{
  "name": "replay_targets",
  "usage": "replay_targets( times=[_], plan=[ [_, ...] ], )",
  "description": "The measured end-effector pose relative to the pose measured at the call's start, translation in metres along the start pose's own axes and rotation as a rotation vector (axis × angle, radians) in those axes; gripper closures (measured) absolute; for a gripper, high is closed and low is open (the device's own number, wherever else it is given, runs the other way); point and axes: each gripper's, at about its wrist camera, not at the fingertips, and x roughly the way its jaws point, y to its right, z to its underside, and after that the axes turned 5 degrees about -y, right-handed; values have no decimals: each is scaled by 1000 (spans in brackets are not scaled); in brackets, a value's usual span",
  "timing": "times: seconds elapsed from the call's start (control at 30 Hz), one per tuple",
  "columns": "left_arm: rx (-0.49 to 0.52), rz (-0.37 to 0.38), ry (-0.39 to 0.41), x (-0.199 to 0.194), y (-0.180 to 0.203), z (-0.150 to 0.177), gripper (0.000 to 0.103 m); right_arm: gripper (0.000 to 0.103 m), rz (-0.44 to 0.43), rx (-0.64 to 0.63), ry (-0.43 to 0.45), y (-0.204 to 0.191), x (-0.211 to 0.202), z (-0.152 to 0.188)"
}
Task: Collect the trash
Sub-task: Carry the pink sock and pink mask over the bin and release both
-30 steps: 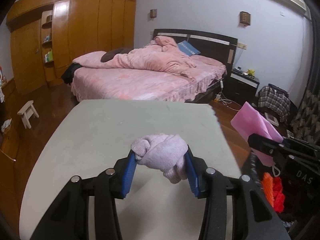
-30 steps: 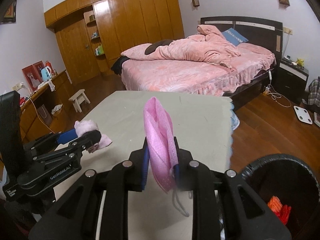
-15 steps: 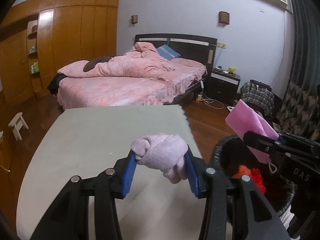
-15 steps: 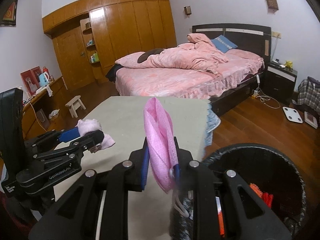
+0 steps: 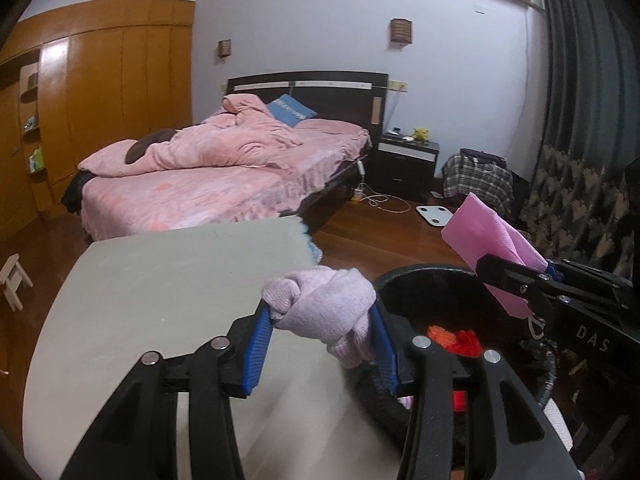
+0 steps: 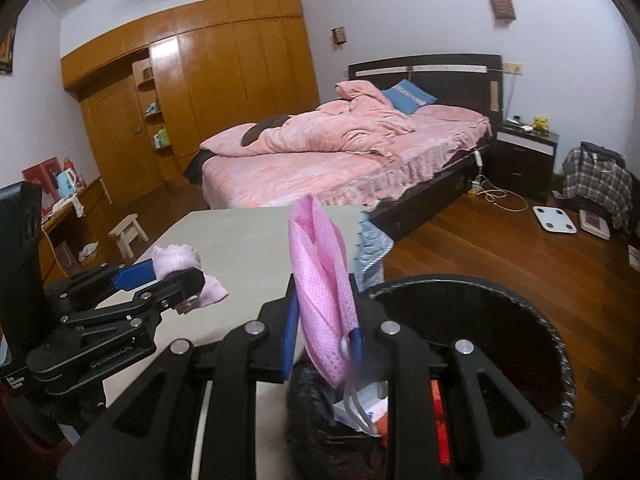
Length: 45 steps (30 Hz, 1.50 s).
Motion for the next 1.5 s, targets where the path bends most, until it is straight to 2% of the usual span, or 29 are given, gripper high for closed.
replay_targets(
  times=[0.37, 0.83, 1.5],
  plan=[
    [60, 71, 0, 18, 48, -10, 57, 81, 90, 56, 9, 44, -23, 19],
    [123, 147, 1, 33, 90, -13, 57, 81, 168, 108, 5, 81, -33, 33],
    [183, 192, -74, 96, 115, -3, 57, 81, 231, 162, -74, 130, -1, 56]
  ],
)
